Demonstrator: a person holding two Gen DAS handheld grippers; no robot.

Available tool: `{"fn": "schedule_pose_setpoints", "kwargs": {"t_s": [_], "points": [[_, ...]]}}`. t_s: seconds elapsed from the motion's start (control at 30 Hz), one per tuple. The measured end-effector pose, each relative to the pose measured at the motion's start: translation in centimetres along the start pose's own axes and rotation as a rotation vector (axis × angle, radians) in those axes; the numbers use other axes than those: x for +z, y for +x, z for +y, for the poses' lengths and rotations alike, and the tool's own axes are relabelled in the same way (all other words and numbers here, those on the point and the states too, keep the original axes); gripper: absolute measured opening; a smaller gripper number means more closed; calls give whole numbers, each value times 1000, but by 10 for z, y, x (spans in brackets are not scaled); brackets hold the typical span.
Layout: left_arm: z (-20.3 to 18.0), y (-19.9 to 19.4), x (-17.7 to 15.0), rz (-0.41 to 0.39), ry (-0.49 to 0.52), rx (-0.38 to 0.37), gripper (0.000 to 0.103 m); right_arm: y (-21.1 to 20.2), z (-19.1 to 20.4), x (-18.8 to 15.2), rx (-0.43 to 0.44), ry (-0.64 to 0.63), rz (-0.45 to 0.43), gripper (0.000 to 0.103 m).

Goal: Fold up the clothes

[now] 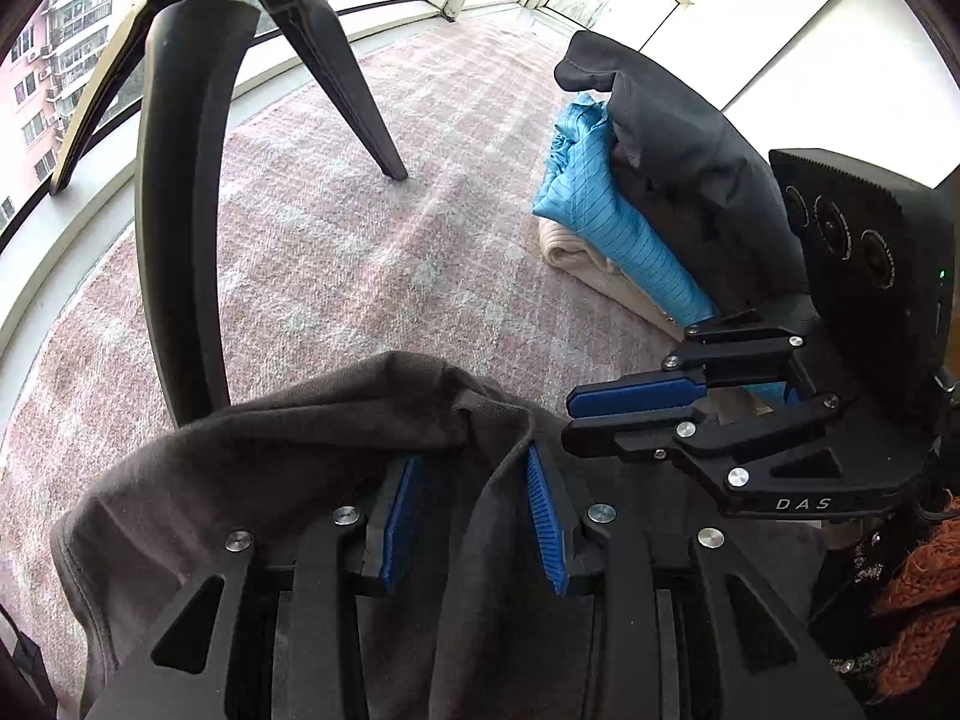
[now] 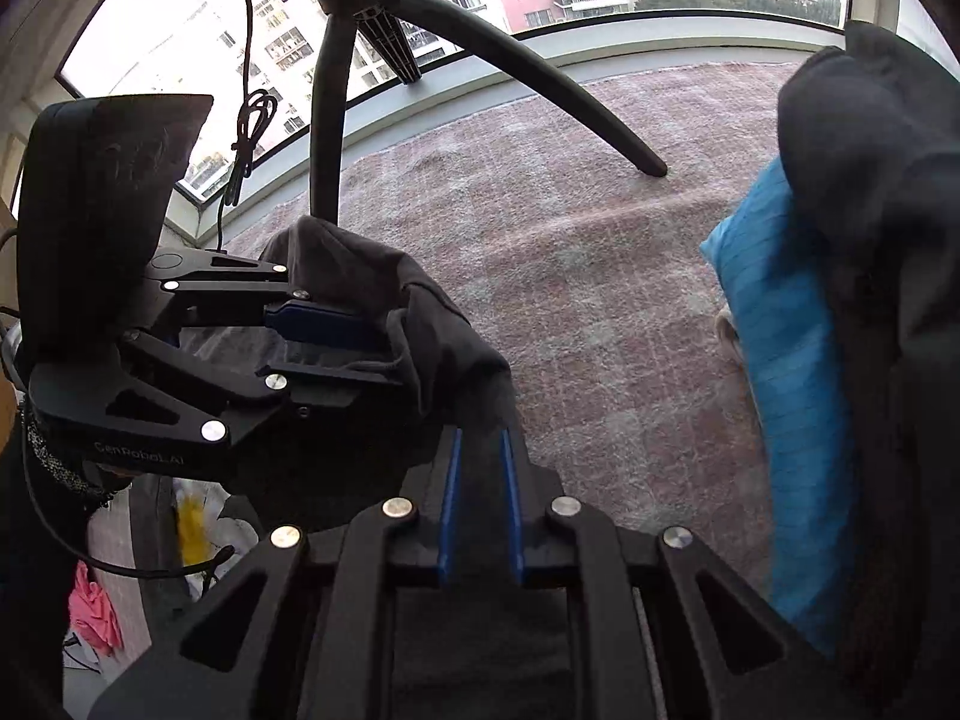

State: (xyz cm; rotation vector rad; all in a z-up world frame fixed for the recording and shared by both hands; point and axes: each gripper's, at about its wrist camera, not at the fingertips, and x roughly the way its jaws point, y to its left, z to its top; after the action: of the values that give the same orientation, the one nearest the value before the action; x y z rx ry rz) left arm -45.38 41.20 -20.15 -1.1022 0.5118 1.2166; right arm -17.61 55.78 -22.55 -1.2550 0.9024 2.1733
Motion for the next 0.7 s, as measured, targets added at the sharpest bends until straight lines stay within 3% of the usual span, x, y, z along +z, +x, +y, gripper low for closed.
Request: {"fn": "schedule_pose_setpoints", "kwargs": {"t_s": [0.1, 0.3, 0.43, 0.57, 0.63, 0.7], "points": [[3, -15, 10, -58, -6, 52, 33, 2, -5, -4, 7, 19, -1, 13], [19, -34, 7, -100, -50, 124, 33, -2, -4, 5, 27, 4, -50, 13], [21, -38, -16, -42, -52, 147, 42, 1, 2, 14, 51, -20, -57, 13], [19, -22, -46, 58, -39, 179, 42, 15, 13, 24, 68, -58, -47, 14], [21, -8, -51, 95, -61, 197, 35, 22, 15, 29, 54, -60, -54, 14], [25, -8, -49, 73, -83, 260, 15, 29, 15, 33, 31, -50, -57, 14]]}}
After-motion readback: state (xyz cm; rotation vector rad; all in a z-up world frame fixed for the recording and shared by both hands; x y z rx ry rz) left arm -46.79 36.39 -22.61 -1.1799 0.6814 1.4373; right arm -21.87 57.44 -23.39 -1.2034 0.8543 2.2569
